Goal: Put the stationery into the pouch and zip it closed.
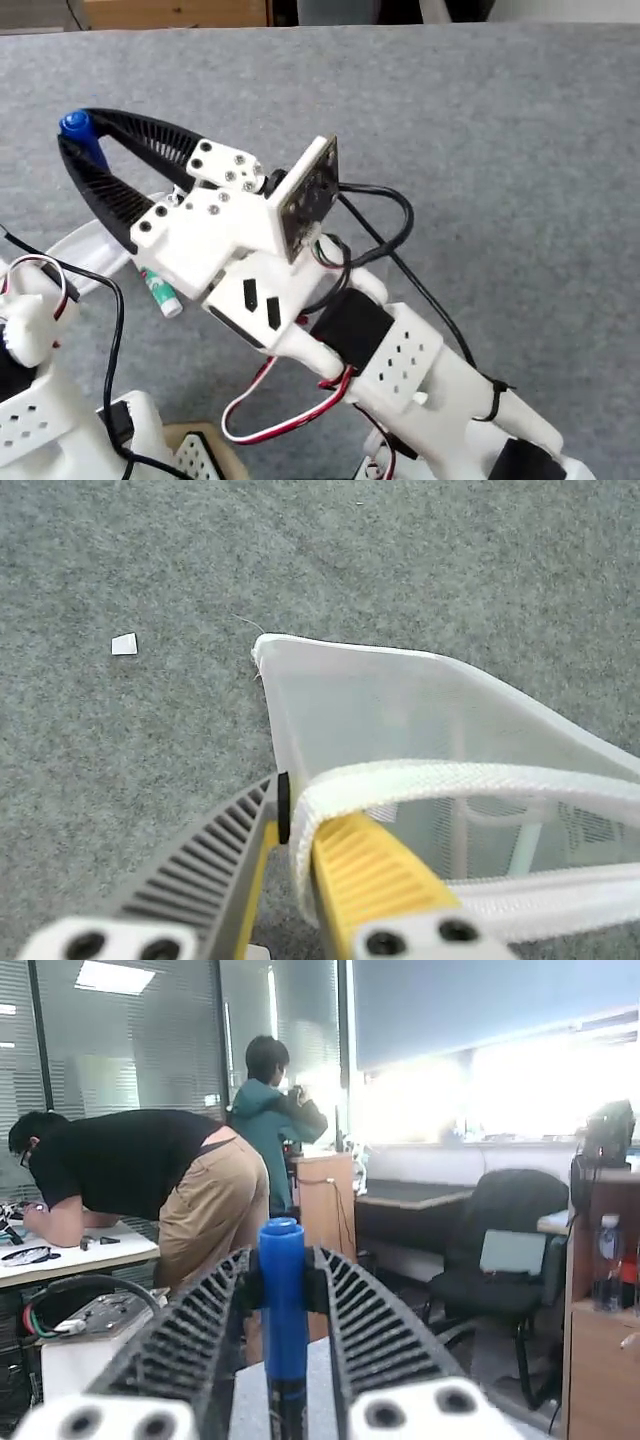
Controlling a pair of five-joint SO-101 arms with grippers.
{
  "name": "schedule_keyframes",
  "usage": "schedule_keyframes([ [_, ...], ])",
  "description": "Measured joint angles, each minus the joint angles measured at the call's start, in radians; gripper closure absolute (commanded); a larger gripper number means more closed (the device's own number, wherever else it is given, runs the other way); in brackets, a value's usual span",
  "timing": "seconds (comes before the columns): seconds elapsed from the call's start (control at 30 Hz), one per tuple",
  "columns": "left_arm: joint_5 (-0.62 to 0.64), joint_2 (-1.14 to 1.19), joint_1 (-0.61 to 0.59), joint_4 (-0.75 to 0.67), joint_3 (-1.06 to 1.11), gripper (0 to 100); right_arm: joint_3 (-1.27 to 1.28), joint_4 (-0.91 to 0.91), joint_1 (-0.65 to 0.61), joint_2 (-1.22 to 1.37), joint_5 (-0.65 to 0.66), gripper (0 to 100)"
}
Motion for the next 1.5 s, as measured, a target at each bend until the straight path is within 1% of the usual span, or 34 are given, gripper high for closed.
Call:
schedule_keyframes([
  [0.17,0.000,0.000,0.000,0.000,0.000,97,0.017,0.023,0.005,0.000,-0.095,98.6],
  [0.33,0.000,0.000,0.006,0.000,0.000,97,0.097,-0.083,0.066,0.000,-0.103,98.6],
  [0.57,0.000,0.006,0.138,0.000,-0.026,97,0.120,-0.135,0.095,0.000,-0.103,98.6],
  [0.7,0.000,0.017,0.213,0.002,-0.087,97,0.120,-0.137,0.098,0.000,-0.103,98.6],
  [0.8,0.000,0.017,0.255,0.002,-0.143,97,0.130,-0.137,0.124,0.000,-0.103,98.6],
  [0.9,0.000,0.017,0.279,0.002,-0.160,97,0.176,-0.137,0.150,0.000,-0.103,98.5],
  [1.13,0.000,0.017,0.279,0.002,-0.147,97,0.252,-0.138,0.215,0.000,-0.106,98.2],
  [1.2,0.000,0.017,0.279,0.002,-0.147,97,0.265,-0.137,0.218,-0.002,-0.106,94.6],
  [1.3,0.005,0.017,0.279,0.002,-0.146,97,0.269,-0.077,0.218,-0.009,-0.066,80.5],
  [1.37,0.006,0.017,0.279,0.002,-0.146,97,0.269,0.002,0.218,-0.026,-0.032,74.0],
  [1.5,0.011,0.017,0.279,0.002,-0.146,97,0.272,0.094,0.219,-0.023,-0.037,73.3],
])
